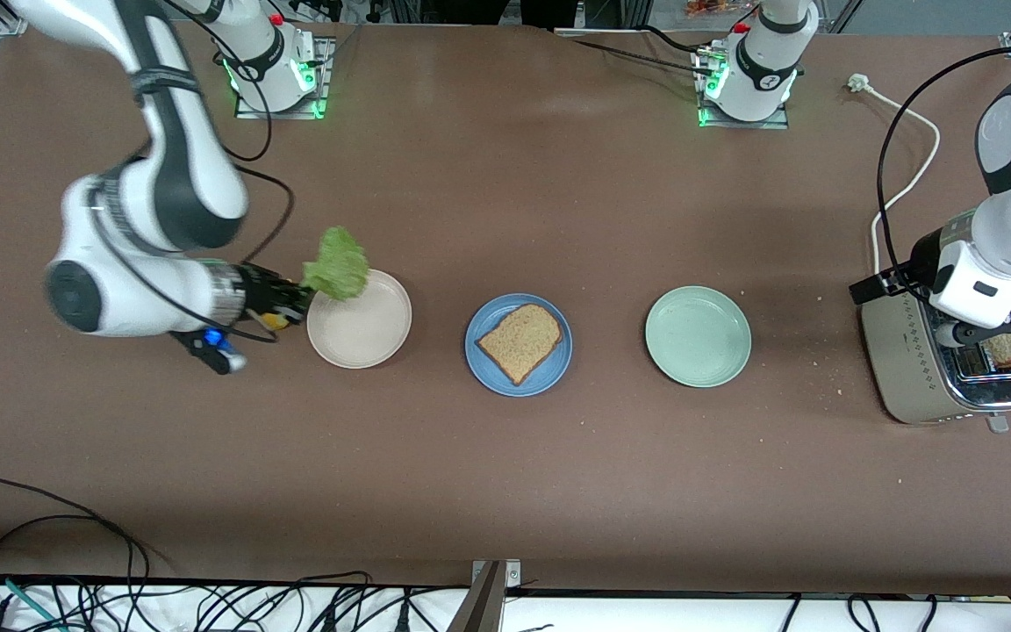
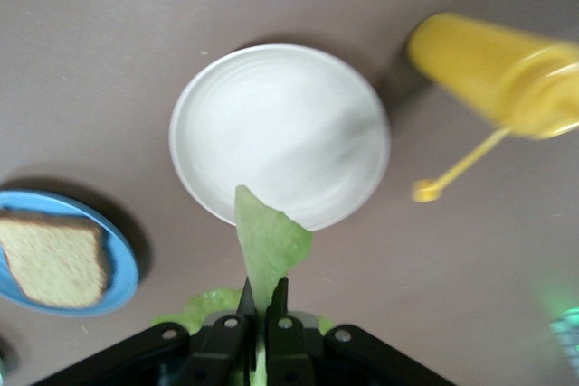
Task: Make sandwich in blue plate with both arms
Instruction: 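Carry the lettuce with the right gripper onto the bread slice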
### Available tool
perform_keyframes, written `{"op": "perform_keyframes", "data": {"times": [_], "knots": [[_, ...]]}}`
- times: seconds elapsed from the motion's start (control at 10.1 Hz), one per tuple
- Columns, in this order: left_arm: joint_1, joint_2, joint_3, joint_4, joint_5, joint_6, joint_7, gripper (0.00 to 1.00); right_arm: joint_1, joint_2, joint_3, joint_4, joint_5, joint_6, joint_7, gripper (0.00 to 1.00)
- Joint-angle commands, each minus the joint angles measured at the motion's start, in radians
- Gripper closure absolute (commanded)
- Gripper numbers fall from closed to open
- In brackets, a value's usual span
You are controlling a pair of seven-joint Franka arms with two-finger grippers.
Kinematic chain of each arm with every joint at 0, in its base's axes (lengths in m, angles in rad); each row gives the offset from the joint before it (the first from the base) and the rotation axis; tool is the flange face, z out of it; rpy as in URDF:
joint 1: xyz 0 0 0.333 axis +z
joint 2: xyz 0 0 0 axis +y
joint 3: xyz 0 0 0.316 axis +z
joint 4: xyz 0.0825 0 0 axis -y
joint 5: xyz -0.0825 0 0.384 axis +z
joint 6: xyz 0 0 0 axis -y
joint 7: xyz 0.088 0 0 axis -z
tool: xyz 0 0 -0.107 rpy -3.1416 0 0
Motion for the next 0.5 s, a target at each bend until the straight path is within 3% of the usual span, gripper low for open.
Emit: {"op": "perform_keyframes", "data": {"times": [0.0, 0.2, 0.4], "knots": [[0.016, -0.013, -0.007, 0.003, 0.021, -0.019, 0.029, 0.0, 0.144, 0.118, -0.004, 0.036, 0.037, 0.256, 0.227, 0.97], [0.017, -0.013, -0.007, 0.003, 0.021, -0.019, 0.029, 0.0, 0.207, 0.201, 0.019, 0.081, 0.108, 0.475, 0.335, 0.97], [0.017, -0.013, -0.007, 0.003, 0.021, -0.022, 0.029, 0.0, 0.254, 0.293, 0.052, 0.162, 0.113, 0.607, 0.461, 0.97]]}}
